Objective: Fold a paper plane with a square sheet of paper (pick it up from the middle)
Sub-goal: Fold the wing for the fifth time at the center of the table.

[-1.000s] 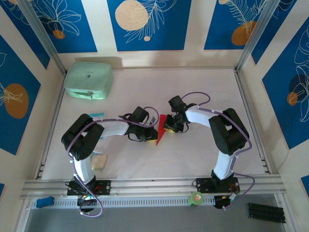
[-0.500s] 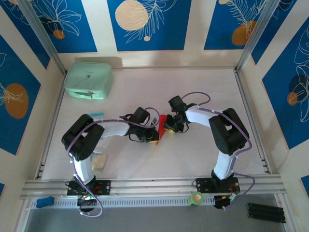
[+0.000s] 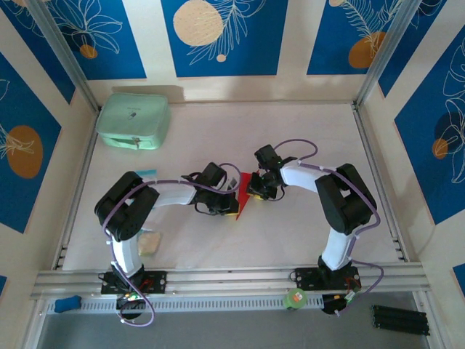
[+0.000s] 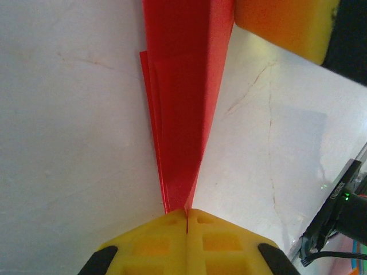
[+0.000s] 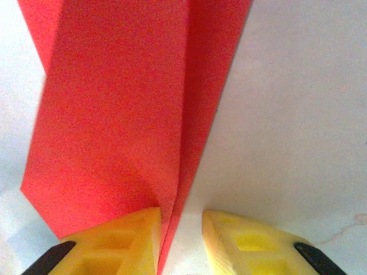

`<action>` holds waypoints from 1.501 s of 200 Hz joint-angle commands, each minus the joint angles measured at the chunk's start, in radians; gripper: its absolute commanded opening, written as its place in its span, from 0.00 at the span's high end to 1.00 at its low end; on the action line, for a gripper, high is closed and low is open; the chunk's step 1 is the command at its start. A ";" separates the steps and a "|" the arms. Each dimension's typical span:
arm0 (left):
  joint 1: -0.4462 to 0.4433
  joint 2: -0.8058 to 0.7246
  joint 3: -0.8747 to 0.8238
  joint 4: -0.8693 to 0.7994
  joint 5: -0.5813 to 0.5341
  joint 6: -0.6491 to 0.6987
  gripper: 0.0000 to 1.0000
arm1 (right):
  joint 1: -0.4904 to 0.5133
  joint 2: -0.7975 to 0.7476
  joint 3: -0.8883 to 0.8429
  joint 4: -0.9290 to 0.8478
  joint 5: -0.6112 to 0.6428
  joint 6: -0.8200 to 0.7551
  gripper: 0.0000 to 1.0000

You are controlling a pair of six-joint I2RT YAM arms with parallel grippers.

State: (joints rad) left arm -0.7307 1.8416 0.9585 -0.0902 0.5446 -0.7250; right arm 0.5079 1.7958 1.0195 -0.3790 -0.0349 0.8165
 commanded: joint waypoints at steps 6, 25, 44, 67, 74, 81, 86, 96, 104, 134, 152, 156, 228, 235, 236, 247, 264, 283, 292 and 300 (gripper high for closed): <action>-0.017 0.006 0.031 -0.045 -0.041 0.031 0.99 | 0.002 0.003 -0.086 0.118 -0.047 0.005 0.70; -0.021 0.001 0.034 -0.047 -0.057 0.038 1.00 | -0.002 -0.041 -0.126 0.180 -0.073 -0.010 0.67; -0.026 0.006 0.042 -0.051 -0.060 0.043 1.00 | -0.002 -0.069 -0.143 0.197 -0.079 -0.039 0.64; -0.033 0.021 0.054 -0.061 -0.066 0.047 1.00 | 0.004 -0.065 -0.145 0.186 -0.072 -0.067 0.61; -0.036 0.025 0.060 -0.066 -0.069 0.046 1.00 | 0.007 -0.059 -0.142 0.174 -0.064 -0.074 0.61; -0.038 0.028 0.060 -0.071 -0.072 0.048 1.00 | 0.012 -0.054 -0.138 0.161 -0.057 -0.078 0.61; -0.039 0.030 0.063 -0.074 -0.076 0.049 1.00 | 0.014 -0.050 -0.137 0.154 -0.054 -0.082 0.62; -0.041 0.033 0.066 -0.082 -0.081 0.051 1.00 | 0.022 -0.044 -0.137 0.144 -0.043 -0.087 0.63; -0.043 0.035 0.069 -0.085 -0.083 0.054 1.00 | 0.029 -0.037 -0.137 0.135 -0.034 -0.091 0.63; -0.047 0.047 0.075 -0.093 -0.087 0.055 1.00 | 0.046 -0.011 -0.133 0.104 0.002 -0.093 0.66; -0.048 0.052 0.078 -0.097 -0.085 0.057 1.00 | 0.049 0.002 -0.131 0.100 0.009 -0.088 0.68; -0.048 0.054 0.078 -0.097 -0.084 0.058 1.00 | 0.048 0.004 -0.130 0.099 0.010 -0.086 0.69; -0.049 0.052 0.080 -0.103 -0.097 0.061 1.00 | 0.050 0.008 -0.125 0.097 0.013 -0.077 0.72; -0.050 0.046 0.082 -0.108 -0.101 0.062 1.00 | 0.049 -0.001 -0.129 0.105 0.008 -0.076 0.72; -0.050 0.045 0.082 -0.109 -0.101 0.063 1.00 | 0.048 -0.003 -0.129 0.106 0.007 -0.076 0.72; -0.049 0.030 0.084 -0.111 -0.104 0.065 1.00 | 0.044 -0.014 -0.133 0.112 -0.004 -0.074 0.72; -0.048 0.006 0.086 -0.111 -0.108 0.069 0.96 | 0.040 -0.013 -0.124 0.103 -0.001 -0.078 0.71; -0.048 -0.016 0.085 -0.114 -0.114 0.071 0.92 | 0.041 0.010 -0.110 0.076 0.015 -0.076 0.71; -0.048 -0.023 0.081 -0.113 -0.116 0.068 0.91 | 0.041 0.022 -0.102 0.062 0.025 -0.072 0.72; -0.048 -0.028 0.078 -0.115 -0.120 0.068 0.89 | 0.041 0.032 -0.100 0.054 0.031 -0.067 0.73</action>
State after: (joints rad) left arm -0.7708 1.8606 1.0275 -0.1692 0.4541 -0.6727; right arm 0.5289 1.7432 0.9287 -0.2611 0.0013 0.7403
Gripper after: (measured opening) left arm 0.091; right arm 0.280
